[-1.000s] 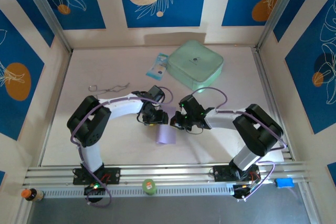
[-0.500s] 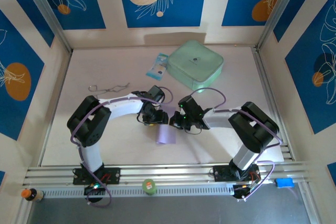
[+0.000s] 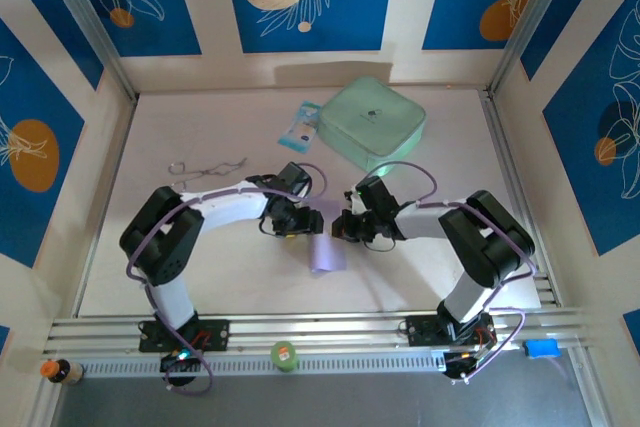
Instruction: Fold a paper plane with a square sheet of paper (pick it up from the middle)
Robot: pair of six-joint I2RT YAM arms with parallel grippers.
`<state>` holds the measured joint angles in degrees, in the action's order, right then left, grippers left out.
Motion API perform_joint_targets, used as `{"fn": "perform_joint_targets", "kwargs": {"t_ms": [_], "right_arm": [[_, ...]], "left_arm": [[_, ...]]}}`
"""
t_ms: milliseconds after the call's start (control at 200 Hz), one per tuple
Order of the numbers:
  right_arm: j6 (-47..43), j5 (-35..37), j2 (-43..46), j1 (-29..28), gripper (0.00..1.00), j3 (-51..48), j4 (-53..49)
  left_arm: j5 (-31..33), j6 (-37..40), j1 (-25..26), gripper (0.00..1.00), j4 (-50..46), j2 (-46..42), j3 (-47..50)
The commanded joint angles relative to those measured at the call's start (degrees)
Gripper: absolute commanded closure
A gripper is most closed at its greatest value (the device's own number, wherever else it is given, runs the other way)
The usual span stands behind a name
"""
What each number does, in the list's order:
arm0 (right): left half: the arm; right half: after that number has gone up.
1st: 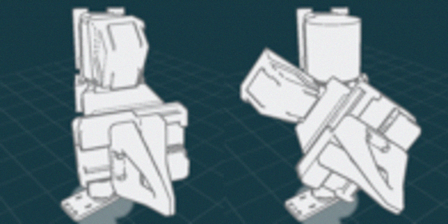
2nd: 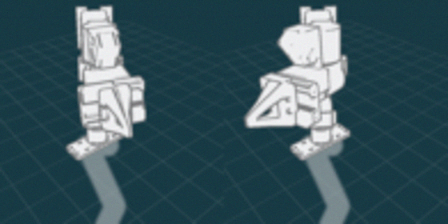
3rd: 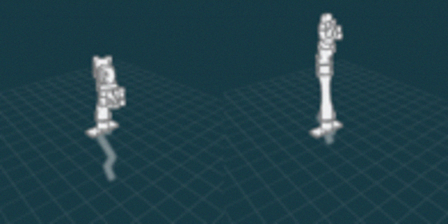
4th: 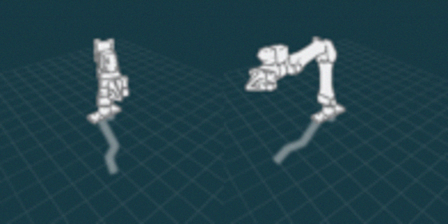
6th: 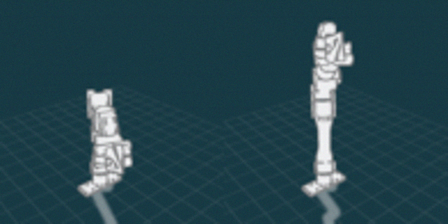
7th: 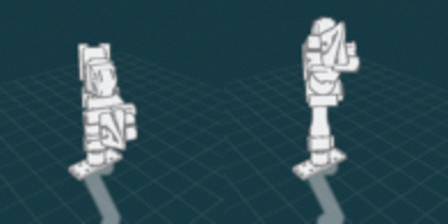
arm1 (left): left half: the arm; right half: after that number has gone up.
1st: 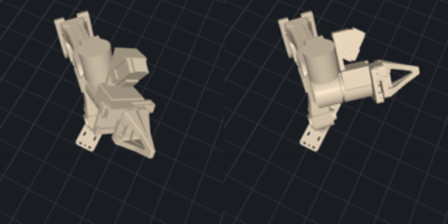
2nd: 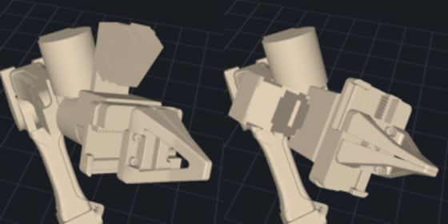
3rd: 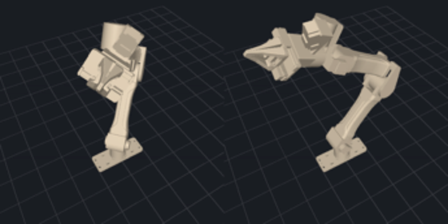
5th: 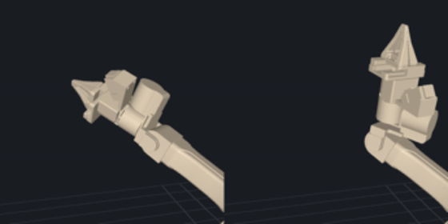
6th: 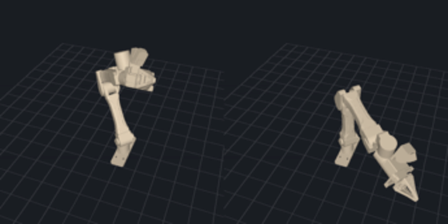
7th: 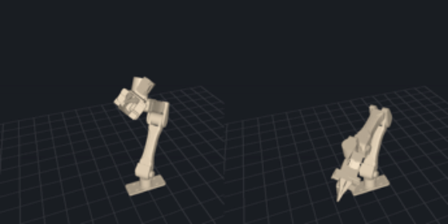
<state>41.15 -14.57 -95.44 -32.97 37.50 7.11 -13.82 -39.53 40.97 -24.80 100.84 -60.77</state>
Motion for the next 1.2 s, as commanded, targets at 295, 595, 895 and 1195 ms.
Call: {"fn": "perform_joint_targets", "kwargs": {"t_ms": [295, 595, 895, 1195], "right_arm": [[-12.1, -1.6, -3.6, 2.3, 1.0, 3.3, -8.6], [-7.1, -2.0, -2.9, 3.6, 1.0, 0.2, -6.5], [-6.2, -2.1, -3.2, 3.7, 1.0, 0.1, -6.2], [-5.8, -1.5, -3.1, 3.7, 1.0, -0.1, -6.3]], "left_arm": [[-13.3, -9.7, -3.8, 0.72, 28.2, -8.2, 10.7], [-20.0, -16.6, -4.0, 0.97, 40.6, -1.8, 13.8], [-19.5, -16.3, -4.0, 1.0, 41.1, 0.9, 15.8], [-17.7, -12.8, -4.3, 0.95, 37.9, 0.4, 16.0]]}}
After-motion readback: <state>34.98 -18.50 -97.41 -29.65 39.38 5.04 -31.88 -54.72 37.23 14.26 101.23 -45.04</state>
